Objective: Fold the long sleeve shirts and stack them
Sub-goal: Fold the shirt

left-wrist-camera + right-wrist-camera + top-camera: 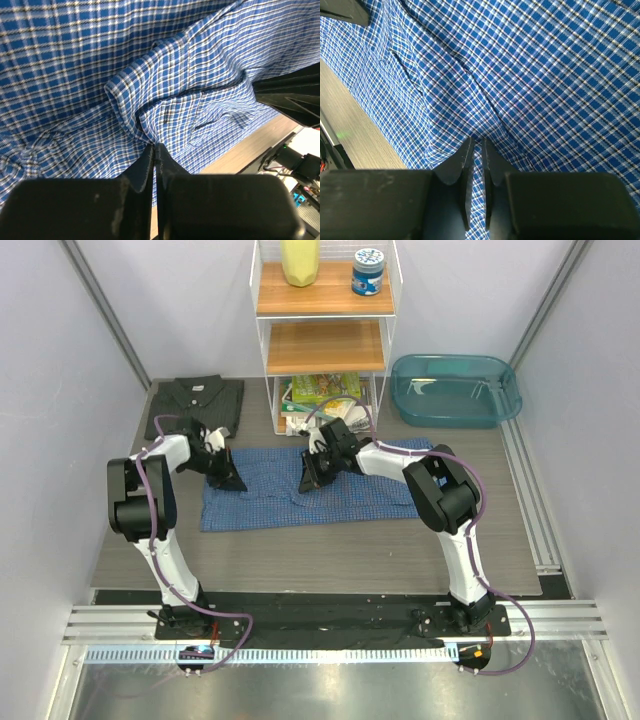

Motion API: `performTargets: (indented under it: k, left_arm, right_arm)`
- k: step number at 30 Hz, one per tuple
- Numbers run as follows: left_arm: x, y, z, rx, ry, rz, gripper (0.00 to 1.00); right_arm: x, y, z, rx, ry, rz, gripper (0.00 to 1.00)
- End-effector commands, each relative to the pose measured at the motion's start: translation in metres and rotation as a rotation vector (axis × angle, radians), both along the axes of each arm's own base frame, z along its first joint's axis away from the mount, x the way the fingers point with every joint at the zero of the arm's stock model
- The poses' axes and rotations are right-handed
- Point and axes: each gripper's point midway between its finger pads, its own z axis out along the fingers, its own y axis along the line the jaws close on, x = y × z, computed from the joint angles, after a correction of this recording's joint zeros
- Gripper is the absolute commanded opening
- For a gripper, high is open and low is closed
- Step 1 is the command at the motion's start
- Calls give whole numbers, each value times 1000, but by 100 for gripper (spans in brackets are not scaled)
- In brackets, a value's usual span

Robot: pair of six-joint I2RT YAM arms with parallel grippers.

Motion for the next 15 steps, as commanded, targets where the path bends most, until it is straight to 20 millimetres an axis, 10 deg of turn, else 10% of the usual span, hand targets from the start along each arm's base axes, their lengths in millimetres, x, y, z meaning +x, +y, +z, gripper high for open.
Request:
performTargets:
  k: [1,12,15]
  left_arm:
    - [3,12,23,58,-53,-3,0]
    - [-23,43,23,150,-13,30,0]
    - [-20,47,17,159,-19,26,37]
  right_arm:
    - [6,12,23,34,-58,20,19]
    - [2,17,28,26,-73,40,27]
    - [2,17,23,15,-71,40,27]
